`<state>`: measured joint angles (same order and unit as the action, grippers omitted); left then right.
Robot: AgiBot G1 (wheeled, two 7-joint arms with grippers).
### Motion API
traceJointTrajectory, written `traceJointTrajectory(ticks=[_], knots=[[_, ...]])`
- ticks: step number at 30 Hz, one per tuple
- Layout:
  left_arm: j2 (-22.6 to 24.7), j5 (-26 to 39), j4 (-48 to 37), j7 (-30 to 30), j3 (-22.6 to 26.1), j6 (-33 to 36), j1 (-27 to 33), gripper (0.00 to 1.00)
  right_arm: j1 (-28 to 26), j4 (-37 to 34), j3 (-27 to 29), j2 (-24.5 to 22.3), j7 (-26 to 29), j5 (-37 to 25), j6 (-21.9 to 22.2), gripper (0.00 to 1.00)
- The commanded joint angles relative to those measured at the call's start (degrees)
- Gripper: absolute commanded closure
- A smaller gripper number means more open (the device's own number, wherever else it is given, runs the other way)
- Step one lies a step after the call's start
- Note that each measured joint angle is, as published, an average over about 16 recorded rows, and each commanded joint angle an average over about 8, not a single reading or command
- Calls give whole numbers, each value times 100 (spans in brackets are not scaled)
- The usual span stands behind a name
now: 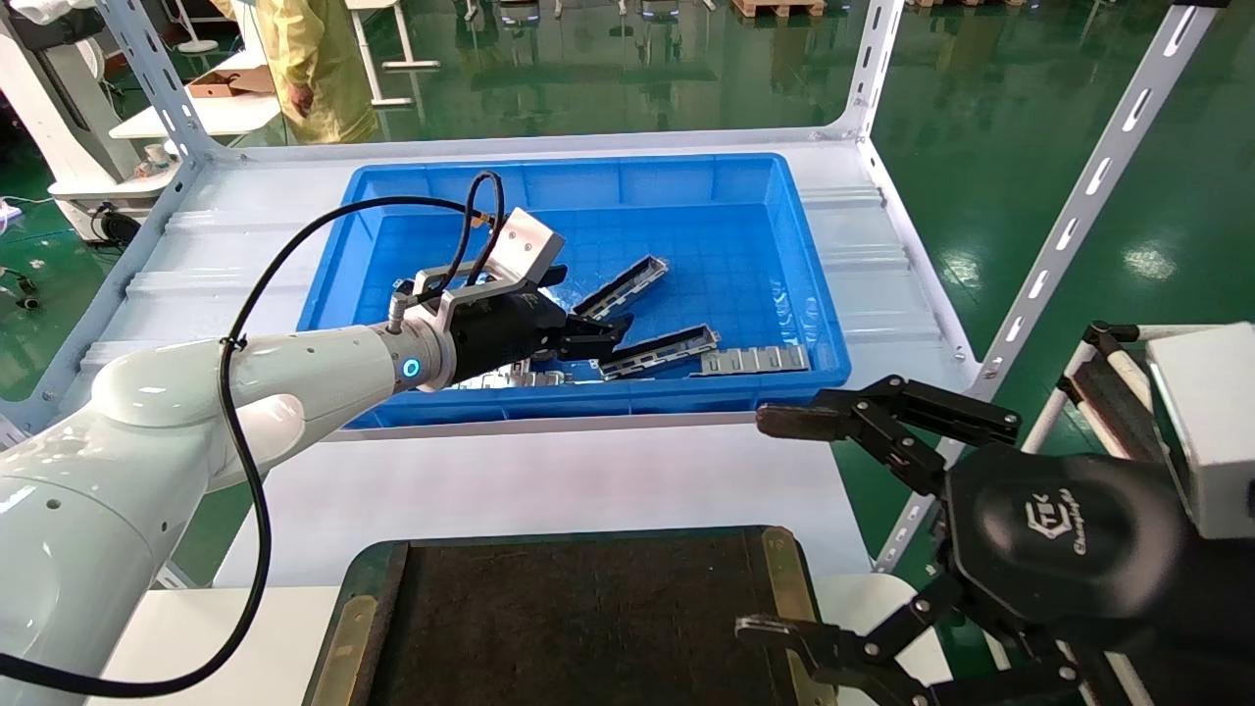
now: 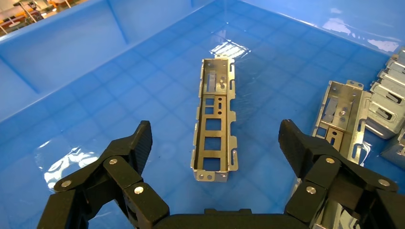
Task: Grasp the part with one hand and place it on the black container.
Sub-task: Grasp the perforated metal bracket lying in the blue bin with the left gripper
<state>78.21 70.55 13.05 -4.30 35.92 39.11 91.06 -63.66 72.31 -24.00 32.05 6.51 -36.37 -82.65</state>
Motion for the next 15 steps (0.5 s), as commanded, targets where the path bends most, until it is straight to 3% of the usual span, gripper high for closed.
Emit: traceJointTrajectory(ticks=[1,15], knots=[[-2,-52,36,50,71,-34,-17,100,0,0,0,0,0,0,0,100],[-13,-354,149,269,541,-191,-68,100,0,0,0,0,0,0,0,100]])
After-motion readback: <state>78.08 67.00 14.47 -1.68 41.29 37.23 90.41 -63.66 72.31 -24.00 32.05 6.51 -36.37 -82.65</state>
